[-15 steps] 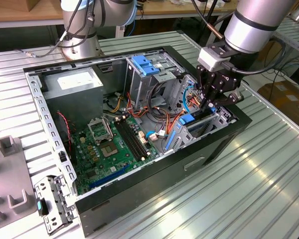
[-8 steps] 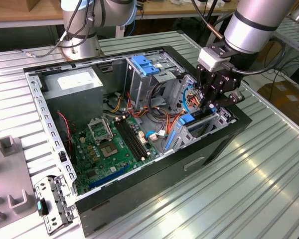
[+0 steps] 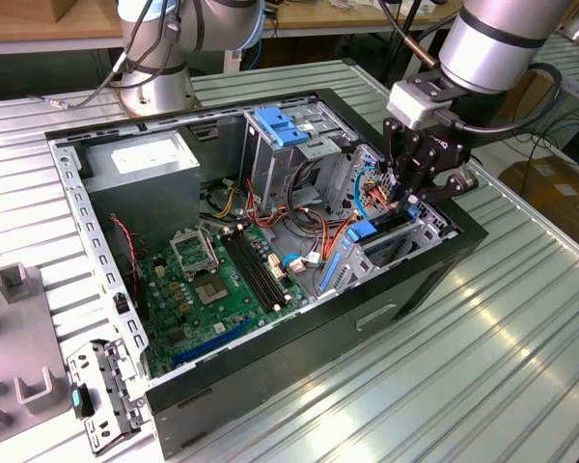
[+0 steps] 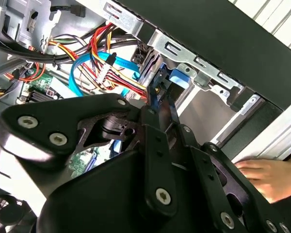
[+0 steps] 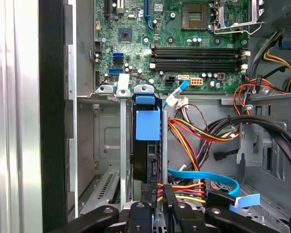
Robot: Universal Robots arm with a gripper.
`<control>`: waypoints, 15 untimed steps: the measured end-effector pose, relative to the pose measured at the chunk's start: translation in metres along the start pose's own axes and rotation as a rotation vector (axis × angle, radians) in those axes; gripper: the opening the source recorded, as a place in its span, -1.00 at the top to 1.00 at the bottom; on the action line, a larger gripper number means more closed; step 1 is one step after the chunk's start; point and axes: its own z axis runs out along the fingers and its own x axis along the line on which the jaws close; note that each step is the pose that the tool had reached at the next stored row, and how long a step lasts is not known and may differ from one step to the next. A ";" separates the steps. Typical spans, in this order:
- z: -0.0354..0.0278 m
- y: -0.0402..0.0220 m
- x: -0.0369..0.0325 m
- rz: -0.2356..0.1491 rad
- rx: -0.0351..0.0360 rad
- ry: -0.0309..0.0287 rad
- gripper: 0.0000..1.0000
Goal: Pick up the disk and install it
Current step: 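Insert the first disk wire, then insert the second disk wire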
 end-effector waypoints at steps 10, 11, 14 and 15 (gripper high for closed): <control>-0.0014 0.0000 0.0000 0.000 0.0000 0.0001 0.79; -0.0015 -0.0001 0.0000 0.000 0.0000 0.0002 0.79; -0.0016 0.0001 0.0000 0.000 0.0000 0.0003 0.79; -0.0016 0.0004 0.0000 0.000 0.0000 0.0003 0.79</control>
